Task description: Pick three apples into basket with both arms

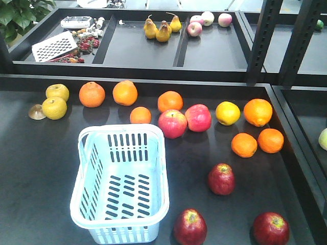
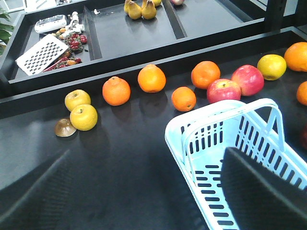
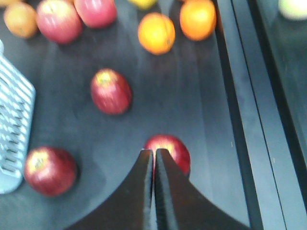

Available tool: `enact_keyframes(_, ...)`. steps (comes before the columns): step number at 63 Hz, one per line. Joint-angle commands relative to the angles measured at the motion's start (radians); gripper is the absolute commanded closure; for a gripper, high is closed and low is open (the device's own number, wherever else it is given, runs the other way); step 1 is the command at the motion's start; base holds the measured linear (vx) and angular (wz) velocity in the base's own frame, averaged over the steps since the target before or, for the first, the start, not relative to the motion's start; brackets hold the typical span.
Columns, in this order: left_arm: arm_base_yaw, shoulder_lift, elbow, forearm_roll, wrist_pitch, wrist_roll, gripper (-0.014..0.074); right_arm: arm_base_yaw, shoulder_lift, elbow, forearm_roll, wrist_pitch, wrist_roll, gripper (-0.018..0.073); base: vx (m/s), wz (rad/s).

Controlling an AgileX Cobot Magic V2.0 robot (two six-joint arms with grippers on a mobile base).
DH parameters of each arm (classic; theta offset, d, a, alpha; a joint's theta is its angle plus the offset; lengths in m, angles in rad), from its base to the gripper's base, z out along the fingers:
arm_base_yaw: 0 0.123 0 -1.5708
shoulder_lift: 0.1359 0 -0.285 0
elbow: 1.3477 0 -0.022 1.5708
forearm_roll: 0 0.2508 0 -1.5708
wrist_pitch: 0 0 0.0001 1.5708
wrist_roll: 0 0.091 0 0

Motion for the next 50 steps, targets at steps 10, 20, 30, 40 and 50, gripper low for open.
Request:
enact_keyframes(10, 0.003, 0.0, -0.028, 0.002, -0.062, -0.01, 0.0006, 0.0, 0.02, -0.034, -0.006, 0.018, -0.008, 0.0335, 0.0, 0.0)
enact_keyframes(20, 0.003, 0.0, -0.028, 0.002, -0.062, -0.01, 0.0006, 0.0, 0.02, -0.034, -0.011, 0.042, -0.008, 0.0035, 0.0, 0.0)
enact_keyframes(30, 0.003, 0.0, -0.028, 0.002, -0.062, -0.01, 0.0006, 0.0, 0.02, -0.034, 0.002, 0.042, -0.105, -0.0171, 0.0, 0.0)
enact_keyframes(40, 0.003, 0.0, -0.028, 0.002, -0.062, -0.01, 0.0006, 0.0, 0.055, -0.042, 0.088, 0.042, -0.392, -0.0156, 0.0, 0.0)
enact_keyframes(50, 0.003, 0.0, -0.028, 0.002, -0.062, -0.01, 0.0006, 0.0, 0.165, -0.094, 0.27, 0.107, -0.643, -0.0132, 0.0, 0.0)
